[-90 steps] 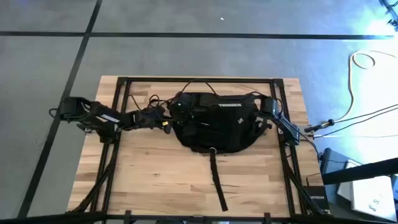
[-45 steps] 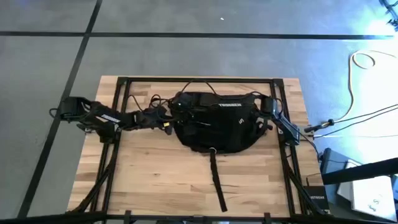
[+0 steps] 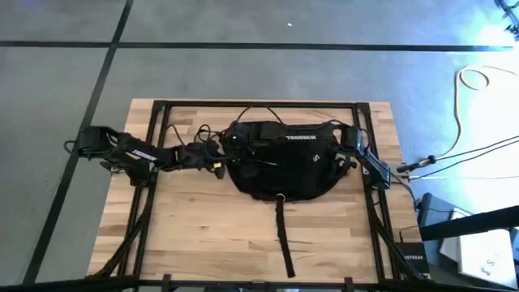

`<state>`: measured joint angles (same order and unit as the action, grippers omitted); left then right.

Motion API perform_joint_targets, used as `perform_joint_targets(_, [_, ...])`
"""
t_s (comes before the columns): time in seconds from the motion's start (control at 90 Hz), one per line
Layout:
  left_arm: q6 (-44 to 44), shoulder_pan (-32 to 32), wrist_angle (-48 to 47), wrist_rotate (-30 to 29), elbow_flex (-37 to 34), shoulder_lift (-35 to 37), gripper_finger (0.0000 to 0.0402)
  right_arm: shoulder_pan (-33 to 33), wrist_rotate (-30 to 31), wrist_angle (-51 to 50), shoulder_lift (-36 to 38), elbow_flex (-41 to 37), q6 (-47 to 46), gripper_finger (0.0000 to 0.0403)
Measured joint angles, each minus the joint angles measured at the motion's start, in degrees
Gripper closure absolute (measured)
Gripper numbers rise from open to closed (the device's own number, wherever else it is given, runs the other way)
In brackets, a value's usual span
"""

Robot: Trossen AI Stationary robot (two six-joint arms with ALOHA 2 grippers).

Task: Unpack backpack
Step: Close the black bag

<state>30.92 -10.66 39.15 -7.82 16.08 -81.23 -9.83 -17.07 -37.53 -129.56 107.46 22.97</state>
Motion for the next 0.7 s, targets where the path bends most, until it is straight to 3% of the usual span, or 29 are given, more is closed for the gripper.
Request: perform_joint_targets(0.7, [1.7,1.4,0.6,-2.7,-3.5,0.1,0.0401,0.9,-1.6,-7.1,0.2,0.0,-3.3,0.0403])
